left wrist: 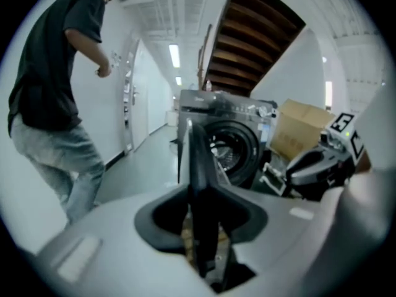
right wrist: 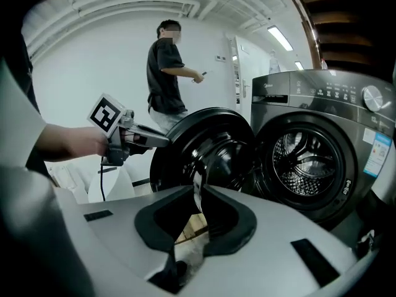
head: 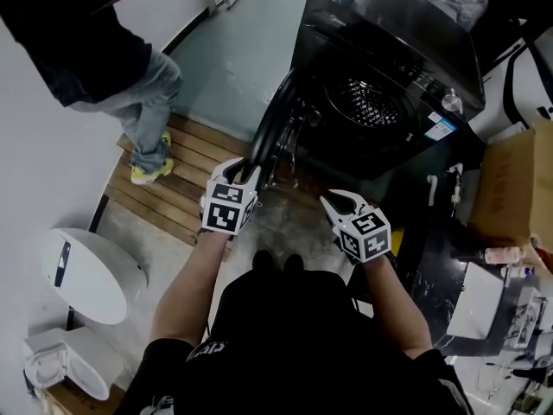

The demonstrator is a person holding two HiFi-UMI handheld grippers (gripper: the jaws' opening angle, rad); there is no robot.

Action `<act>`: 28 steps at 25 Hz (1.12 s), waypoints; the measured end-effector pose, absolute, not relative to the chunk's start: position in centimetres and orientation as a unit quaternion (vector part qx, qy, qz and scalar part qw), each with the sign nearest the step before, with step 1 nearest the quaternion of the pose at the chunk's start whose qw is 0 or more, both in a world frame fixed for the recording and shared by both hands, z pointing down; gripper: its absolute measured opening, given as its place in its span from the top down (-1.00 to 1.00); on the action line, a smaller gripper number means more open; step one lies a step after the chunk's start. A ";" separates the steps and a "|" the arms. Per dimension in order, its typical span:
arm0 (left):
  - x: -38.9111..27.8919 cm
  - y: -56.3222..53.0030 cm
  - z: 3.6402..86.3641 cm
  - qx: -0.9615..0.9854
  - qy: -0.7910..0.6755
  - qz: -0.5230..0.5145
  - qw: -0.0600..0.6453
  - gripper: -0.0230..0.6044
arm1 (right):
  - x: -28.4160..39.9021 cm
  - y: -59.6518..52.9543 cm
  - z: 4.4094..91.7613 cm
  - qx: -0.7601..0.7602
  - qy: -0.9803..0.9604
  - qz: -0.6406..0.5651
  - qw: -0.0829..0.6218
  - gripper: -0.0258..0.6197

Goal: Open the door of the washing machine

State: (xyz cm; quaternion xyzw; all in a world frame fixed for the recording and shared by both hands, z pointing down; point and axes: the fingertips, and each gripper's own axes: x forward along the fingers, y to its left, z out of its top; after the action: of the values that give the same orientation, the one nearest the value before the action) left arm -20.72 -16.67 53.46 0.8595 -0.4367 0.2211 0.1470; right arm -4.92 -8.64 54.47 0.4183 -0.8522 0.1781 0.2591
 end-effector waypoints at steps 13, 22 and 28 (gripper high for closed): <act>-27.3 -20.0 53.4 0.828 -0.490 0.213 0.168 0.48 | -6.6 -8.0 52.6 0.411 -0.856 0.153 0.274 0.81; -29.9 -21.5 52.5 0.778 -0.564 0.235 0.143 0.48 | -3.0 -9.6 53.5 0.423 -0.853 0.177 0.251 0.82; -26.3 -22.7 45.8 0.776 -0.600 0.168 0.100 0.47 | 0.8 -12.4 53.2 0.438 -0.850 0.184 0.229 0.83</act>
State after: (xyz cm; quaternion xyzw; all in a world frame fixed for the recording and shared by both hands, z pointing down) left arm -26.29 -22.70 45.80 0.7759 -0.6000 0.1675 0.0996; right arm 0.83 -12.36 53.24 0.4380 -0.8496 0.1836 0.2292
